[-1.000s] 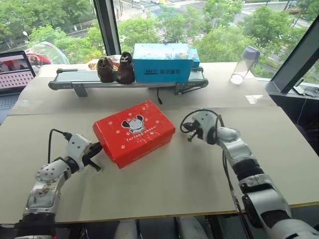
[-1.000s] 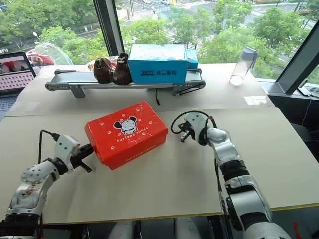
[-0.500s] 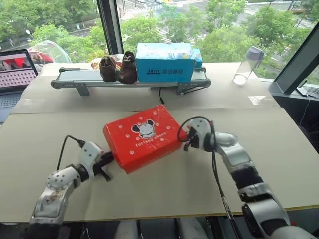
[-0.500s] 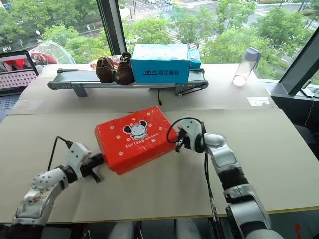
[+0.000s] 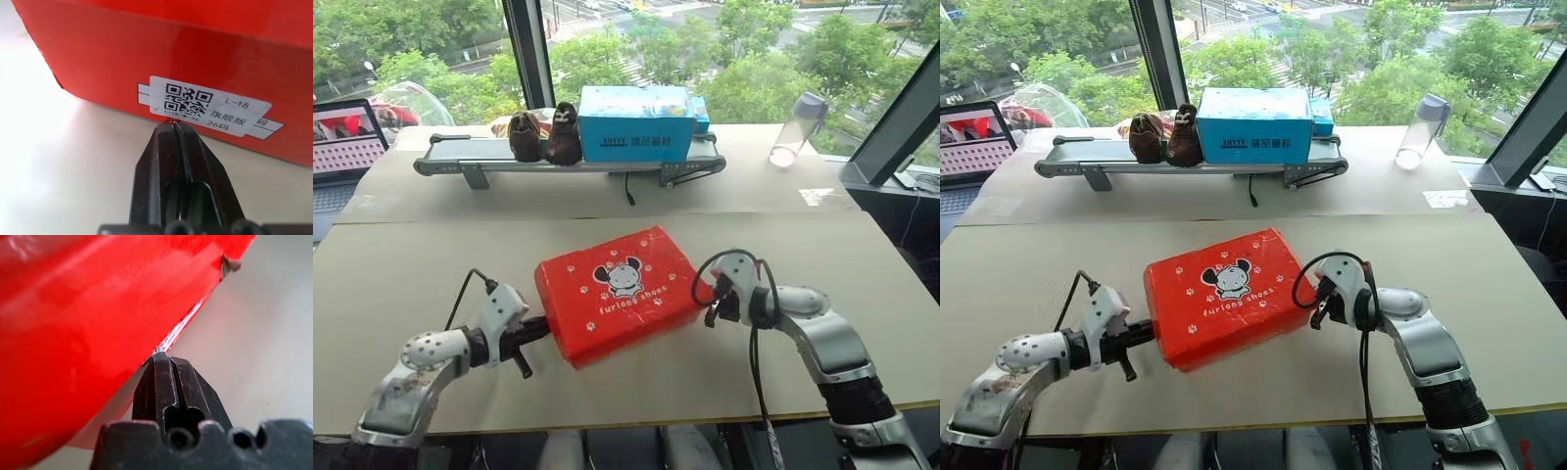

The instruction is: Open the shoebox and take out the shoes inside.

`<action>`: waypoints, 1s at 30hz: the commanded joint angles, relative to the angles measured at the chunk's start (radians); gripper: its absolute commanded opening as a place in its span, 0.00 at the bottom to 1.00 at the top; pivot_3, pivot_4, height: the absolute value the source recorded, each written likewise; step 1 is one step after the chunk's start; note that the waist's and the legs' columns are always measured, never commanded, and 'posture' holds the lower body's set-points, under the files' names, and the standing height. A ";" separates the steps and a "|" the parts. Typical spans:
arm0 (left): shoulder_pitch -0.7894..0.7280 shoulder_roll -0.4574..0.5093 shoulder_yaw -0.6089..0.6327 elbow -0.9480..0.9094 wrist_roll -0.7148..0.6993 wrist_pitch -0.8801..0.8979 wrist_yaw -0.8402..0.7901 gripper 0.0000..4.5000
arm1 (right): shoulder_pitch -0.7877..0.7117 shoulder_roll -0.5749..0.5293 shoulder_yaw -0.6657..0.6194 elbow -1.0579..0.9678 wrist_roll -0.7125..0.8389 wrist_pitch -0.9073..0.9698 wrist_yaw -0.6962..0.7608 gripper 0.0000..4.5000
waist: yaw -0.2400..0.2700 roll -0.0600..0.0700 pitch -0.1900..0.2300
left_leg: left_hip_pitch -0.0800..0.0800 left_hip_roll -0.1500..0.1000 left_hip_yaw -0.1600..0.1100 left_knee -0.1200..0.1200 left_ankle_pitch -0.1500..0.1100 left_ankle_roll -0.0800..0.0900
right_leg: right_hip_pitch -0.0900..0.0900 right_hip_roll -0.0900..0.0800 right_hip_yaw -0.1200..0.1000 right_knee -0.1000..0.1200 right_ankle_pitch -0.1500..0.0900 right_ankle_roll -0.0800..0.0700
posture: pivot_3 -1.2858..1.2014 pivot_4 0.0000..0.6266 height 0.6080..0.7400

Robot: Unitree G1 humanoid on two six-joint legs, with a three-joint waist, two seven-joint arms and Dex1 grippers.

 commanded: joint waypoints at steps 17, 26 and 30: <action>-0.050 0.427 0.303 0.009 -0.233 0.160 -0.381 0.60 | -0.047 -0.395 -0.133 -0.039 0.184 0.151 0.265 0.00 | -0.001 -0.003 0.004 | 0.000 0.001 0.001 -0.001 0.000 0.000 | -0.001 0.000 0.000 -0.002 -0.002 -0.003 | 0.52 0.24 1.00; -0.230 0.549 0.324 -0.122 -0.436 0.379 -0.363 0.98 | -0.036 -0.327 -0.017 -0.063 0.182 0.172 0.236 0.00 | -0.002 -0.008 0.009 | -0.001 0.001 0.002 -0.001 0.000 0.000 | -0.001 -0.001 -0.001 -0.002 -0.002 -0.002 | 0.52 0.24 1.00; -0.289 0.549 0.306 -0.163 -0.499 0.450 -0.326 0.98 | -0.053 -0.276 -0.002 -0.105 0.241 0.216 0.242 0.00 | -0.003 -0.008 0.010 | -0.001 0.001 0.002 0.000 0.000 0.000 | -0.002 -0.001 0.000 -0.001 -0.002 -0.002 | 0.52 0.24 1.00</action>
